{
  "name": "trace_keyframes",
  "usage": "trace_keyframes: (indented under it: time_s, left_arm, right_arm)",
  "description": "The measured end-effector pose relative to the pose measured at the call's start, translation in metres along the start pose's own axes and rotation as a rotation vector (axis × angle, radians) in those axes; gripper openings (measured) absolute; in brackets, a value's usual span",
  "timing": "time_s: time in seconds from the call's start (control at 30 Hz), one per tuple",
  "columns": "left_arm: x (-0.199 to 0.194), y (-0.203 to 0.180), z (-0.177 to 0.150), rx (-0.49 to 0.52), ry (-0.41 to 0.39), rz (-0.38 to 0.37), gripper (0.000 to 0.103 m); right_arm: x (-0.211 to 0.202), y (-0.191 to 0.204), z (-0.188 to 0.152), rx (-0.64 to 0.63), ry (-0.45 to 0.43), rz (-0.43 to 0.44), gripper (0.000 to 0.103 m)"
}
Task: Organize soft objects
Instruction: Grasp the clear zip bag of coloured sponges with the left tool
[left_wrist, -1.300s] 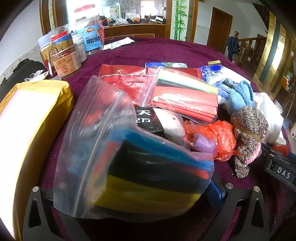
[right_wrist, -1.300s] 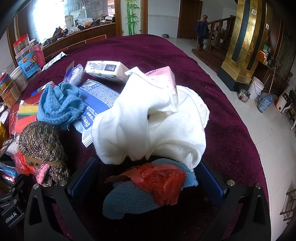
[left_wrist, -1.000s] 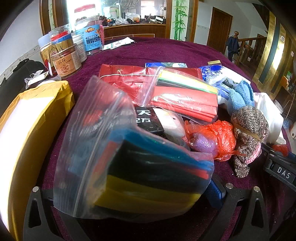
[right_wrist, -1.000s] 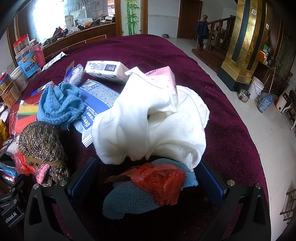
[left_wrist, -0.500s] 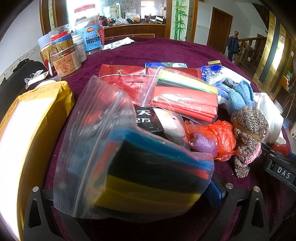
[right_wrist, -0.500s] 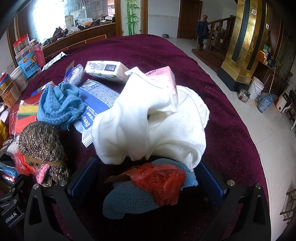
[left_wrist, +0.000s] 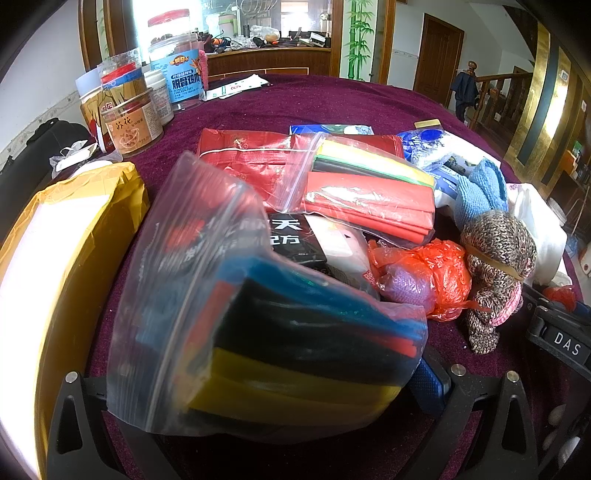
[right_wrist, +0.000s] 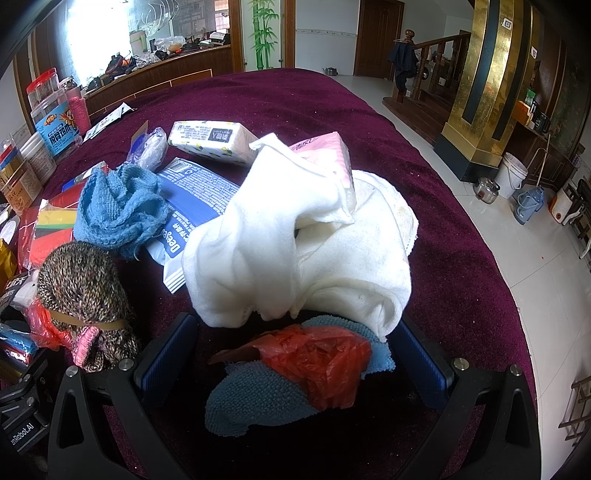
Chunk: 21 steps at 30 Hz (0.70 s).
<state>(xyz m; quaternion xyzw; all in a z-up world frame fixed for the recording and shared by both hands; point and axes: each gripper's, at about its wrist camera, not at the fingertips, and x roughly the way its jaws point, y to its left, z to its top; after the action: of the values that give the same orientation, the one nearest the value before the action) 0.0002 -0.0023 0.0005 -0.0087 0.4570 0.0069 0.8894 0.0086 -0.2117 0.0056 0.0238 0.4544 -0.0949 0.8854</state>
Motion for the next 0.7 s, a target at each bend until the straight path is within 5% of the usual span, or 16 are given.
trace_keyframes:
  time_s: [0.13,0.3,0.6,0.7]
  left_arm:
    - [-0.002,0.001,0.000,0.009,0.007,-0.013,0.103]
    - [-0.004,0.007,0.000,0.102,0.124,-0.077,0.102]
    - [-0.011,0.011,-0.016,0.116,0.036,-0.089,0.103]
    - [-0.012,0.008,-0.015,0.115,0.034,-0.087,0.103]
  right_arm:
    - [0.000,0.000,0.000,-0.005,0.002,0.009,0.103]
    - [-0.008,-0.007,0.001,-0.015,0.049,0.085,0.103]
    - [-0.005,0.003,0.002,-0.054,0.119,0.008,0.101]
    - [-0.029,0.003,0.002,-0.044,0.058,-0.036,0.100]
